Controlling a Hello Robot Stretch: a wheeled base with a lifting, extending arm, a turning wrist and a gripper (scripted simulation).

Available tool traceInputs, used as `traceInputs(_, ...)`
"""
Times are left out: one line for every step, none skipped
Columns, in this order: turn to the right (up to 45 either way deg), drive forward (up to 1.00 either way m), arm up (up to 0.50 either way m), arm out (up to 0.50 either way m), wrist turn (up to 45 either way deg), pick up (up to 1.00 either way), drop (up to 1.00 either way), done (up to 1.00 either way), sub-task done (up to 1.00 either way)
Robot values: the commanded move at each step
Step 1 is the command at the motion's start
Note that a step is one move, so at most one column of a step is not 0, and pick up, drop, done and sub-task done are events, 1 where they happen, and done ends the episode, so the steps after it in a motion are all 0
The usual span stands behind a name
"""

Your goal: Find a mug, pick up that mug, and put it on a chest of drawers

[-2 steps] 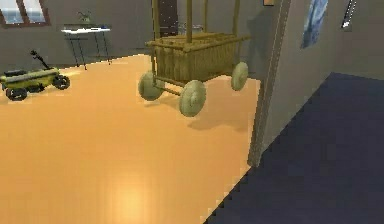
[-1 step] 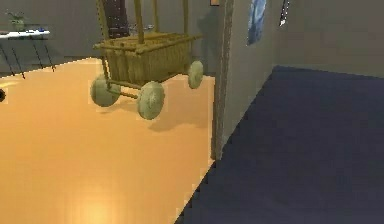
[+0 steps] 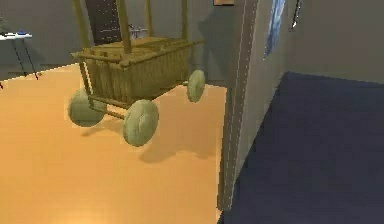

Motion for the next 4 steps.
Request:
traceInputs(-45.0,0.0,0.0,0.0,0.0,0.0,0.0,0.0,0.0)
traceInputs(0.0,1.0,0.0,0.0,0.0,0.0,0.0,0.0,0.0)
traceInputs(0.0,1.0,0.0,0.0,0.0,0.0,0.0,0.0,0.0)
traceInputs(-3.0,0.0,0.0,0.0,0.0,0.0,0.0,0.0,0.0)
